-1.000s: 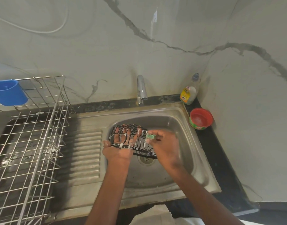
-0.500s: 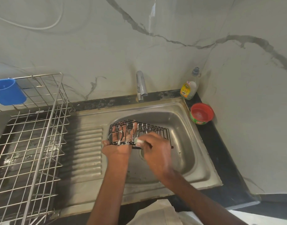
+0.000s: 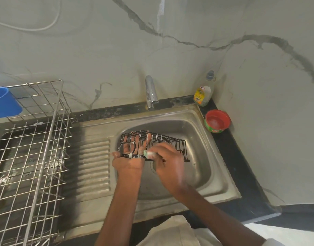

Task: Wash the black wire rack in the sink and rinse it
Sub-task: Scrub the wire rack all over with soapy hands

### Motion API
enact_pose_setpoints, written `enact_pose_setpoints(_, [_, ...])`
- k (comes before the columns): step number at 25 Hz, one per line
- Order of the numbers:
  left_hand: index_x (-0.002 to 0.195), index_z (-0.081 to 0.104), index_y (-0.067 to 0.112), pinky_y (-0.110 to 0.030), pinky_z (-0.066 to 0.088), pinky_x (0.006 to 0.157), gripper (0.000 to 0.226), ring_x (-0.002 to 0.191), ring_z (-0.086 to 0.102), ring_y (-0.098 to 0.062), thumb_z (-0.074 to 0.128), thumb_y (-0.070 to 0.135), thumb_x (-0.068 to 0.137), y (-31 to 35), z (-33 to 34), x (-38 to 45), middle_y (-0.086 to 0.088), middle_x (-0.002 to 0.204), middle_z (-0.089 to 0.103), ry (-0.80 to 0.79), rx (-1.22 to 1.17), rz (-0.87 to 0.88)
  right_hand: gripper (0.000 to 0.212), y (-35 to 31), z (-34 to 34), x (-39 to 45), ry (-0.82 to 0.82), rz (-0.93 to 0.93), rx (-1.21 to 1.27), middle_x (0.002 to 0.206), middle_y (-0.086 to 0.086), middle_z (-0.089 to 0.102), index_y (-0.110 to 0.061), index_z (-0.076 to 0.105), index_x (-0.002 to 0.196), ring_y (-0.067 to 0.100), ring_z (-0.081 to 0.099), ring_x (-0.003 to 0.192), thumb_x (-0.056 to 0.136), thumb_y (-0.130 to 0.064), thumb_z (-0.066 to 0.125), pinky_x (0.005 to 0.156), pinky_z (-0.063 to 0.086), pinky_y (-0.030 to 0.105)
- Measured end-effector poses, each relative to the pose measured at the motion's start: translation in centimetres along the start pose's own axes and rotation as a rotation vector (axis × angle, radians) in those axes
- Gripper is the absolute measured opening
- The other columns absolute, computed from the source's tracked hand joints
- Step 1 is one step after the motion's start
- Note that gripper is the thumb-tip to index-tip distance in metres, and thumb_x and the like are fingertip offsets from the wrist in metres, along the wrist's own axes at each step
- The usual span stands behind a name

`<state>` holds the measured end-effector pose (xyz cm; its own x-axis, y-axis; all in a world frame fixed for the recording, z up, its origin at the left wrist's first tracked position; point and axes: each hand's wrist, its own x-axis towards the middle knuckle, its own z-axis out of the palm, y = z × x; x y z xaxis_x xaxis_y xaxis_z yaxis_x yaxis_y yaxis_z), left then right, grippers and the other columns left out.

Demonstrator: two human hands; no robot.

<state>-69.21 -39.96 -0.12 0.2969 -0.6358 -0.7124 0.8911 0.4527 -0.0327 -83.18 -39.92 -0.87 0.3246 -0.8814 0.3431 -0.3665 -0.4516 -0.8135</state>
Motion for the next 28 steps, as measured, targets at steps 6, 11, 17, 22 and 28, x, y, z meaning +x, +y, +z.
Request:
enact_pose_setpoints(6, [0.109,0.062,0.006,-0.087,0.050,0.073,0.045,0.131,0.061,-0.047,0.028,0.035,0.111,0.1,0.2,-0.1,-0.027,0.144,0.062,-0.075,-0.001,-0.100,0.017,5.0,-3.5,2.3,0.151,0.301,-0.112,0.109,-0.013,0.070,-0.023,0.075,0.098,0.007,0.065,0.100,0.090,-0.009,0.077,0.088,0.056,0.033])
enact_pose_setpoints(11, [0.112,0.062,-0.001,-0.085,0.052,0.073,0.037,0.120,0.066,-0.054,0.036,0.015,0.091,-0.3,1.0,-0.2,-0.027,0.147,0.059,-0.193,0.177,-0.152,0.007,3.2,-4.4,4.8,-0.171,0.237,0.118,0.088,-0.015,0.063,-0.014,0.055,0.111,-0.005,0.056,0.075,0.109,-0.019,0.050,0.066,0.043,0.019])
enact_pose_setpoints(17, [0.103,0.064,0.003,-0.072,0.059,0.079,0.072,0.136,0.056,-0.056,0.037,0.069,0.106,-2.2,3.0,-1.6,-0.031,0.135,0.058,-0.264,0.570,-0.039,0.013,3.9,-3.5,4.7,-0.138,0.355,0.261,0.099,0.001,0.057,-0.006,0.052,0.112,-0.002,0.050,0.084,0.112,-0.010,0.040,0.076,0.042,0.009])
enact_pose_setpoints(22, [0.133,0.068,0.021,-0.056,0.056,0.103,0.086,0.126,0.069,-0.033,0.013,0.078,0.100,-3.7,0.6,-4.1,-0.009,0.130,0.076,-0.318,1.055,0.246,0.018,3.8,-2.6,5.6,-0.144,0.629,0.413,0.103,0.006,0.068,-0.022,0.058,0.110,0.018,0.061,0.096,0.111,-0.032,0.043,0.084,0.049,0.034])
enact_pose_setpoints(28, [0.147,0.062,0.041,-0.056,0.058,0.103,0.090,0.127,0.069,-0.028,-0.002,0.081,0.097,-4.2,-3.4,-2.9,-0.001,0.141,0.071,-0.404,1.269,0.081,0.027,3.4,-1.3,5.7,-0.052,0.999,0.642,0.108,0.016,0.077,-0.017,0.062,0.121,0.039,0.074,0.101,0.108,-0.032,0.043,0.088,0.060,0.057])
